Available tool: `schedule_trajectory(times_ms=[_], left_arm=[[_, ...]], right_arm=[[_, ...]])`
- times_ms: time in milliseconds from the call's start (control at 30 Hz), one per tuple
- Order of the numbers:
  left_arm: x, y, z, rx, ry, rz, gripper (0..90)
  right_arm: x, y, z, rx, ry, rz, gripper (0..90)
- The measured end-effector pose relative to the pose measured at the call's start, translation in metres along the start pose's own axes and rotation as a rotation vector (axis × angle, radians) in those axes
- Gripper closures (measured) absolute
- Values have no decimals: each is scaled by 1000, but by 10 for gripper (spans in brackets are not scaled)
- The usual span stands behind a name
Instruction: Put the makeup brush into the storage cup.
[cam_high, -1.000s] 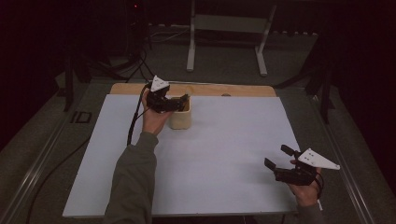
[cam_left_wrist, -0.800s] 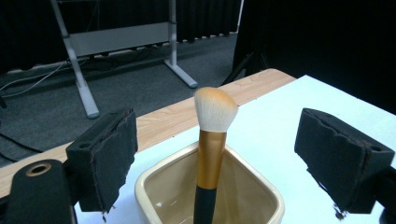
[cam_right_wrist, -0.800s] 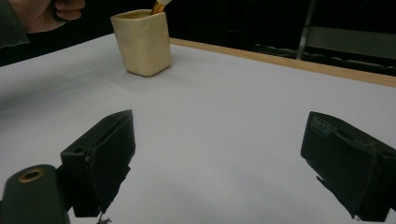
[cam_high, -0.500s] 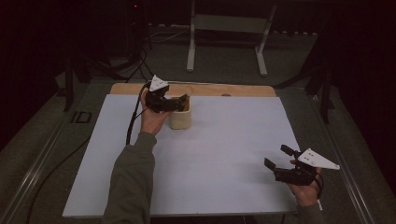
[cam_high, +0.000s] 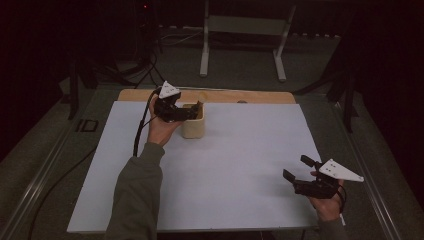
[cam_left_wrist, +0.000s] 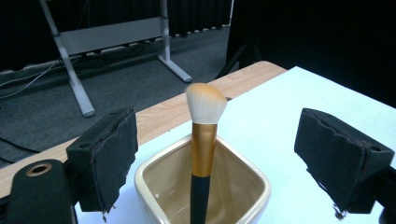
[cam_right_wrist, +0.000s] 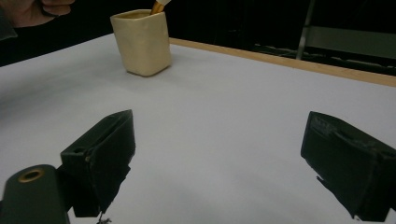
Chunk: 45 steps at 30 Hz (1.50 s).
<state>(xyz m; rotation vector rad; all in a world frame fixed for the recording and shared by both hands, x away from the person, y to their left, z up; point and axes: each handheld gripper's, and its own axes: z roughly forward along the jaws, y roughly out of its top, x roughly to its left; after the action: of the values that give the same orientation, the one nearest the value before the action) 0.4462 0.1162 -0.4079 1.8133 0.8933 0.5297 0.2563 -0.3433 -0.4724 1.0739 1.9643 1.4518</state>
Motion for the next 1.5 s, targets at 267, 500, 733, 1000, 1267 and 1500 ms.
schedule_trajectory(times_ms=[267, 500, 733, 1000, 1267, 1500], left_arm=[[-5, -1, -4, 21, -7, 26, 145], [-5, -5, -12, 37, -15, 39, 146], [-5, -8, -21, 47, -35, 47, 149], [-7, -11, -29, 58, -45, 63, 149], [-6, -18, -43, 46, -55, 55, 149], [-8, -25, -58, 38, -59, 64, 148]], right_arm=[[0, 0, 0, 0, 0, -1, 100], [0, 0, 1, 0, 2, -2, 100], [0, 0, 1, 1, 0, -4, 100], [1, 0, 1, 2, 1, -6, 100], [0, 0, 1, 3, -3, -4, 100], [0, 0, 1, 3, -1, -5, 100]])
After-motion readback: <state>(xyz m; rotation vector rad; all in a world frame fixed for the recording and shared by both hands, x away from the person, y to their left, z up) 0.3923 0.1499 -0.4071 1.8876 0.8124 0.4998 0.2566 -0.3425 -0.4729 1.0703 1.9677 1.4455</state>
